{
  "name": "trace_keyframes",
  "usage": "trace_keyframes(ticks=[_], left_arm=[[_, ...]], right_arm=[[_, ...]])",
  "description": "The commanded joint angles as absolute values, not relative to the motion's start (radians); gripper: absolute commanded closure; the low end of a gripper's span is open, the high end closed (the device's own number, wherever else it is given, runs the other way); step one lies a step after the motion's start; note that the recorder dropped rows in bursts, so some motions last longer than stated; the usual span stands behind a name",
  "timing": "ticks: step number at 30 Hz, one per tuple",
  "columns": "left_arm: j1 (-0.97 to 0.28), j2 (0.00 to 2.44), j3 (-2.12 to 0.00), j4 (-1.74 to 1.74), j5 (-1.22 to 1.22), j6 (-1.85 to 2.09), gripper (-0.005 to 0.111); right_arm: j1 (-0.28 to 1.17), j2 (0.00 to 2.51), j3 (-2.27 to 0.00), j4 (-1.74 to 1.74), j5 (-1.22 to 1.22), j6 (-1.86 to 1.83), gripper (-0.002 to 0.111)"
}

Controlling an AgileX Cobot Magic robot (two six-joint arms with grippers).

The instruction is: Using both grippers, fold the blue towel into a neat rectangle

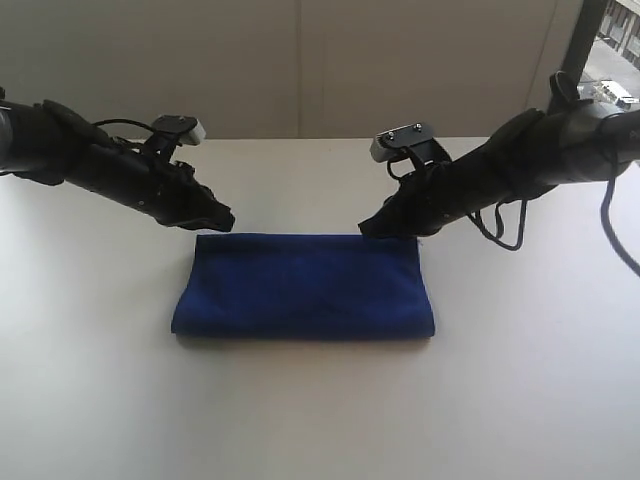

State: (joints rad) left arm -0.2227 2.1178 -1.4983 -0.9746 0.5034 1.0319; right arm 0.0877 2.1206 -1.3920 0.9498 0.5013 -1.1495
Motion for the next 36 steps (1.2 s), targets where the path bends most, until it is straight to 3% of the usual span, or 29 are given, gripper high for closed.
trace_keyframes(ticks=[1, 19, 36], left_arm=[[-0.221, 2.167, -1.502, -1.049, 0.529, 1.071, 0.107], [-0.221, 2.212, -1.502, -1.02, 0.412, 1.069, 0.107], [-0.221, 2.177, -1.502, -1.012, 0.395, 1.069, 0.107]], right_arm=[[0.08, 2.133, -1.396, 0.964, 0.464, -1.155, 0.108], [0.071, 2.19, -1.396, 0.938, 0.353, -1.155, 0.108], [0.017, 2.19, -1.394, 0.896, 0.405, -1.145, 0.108]])
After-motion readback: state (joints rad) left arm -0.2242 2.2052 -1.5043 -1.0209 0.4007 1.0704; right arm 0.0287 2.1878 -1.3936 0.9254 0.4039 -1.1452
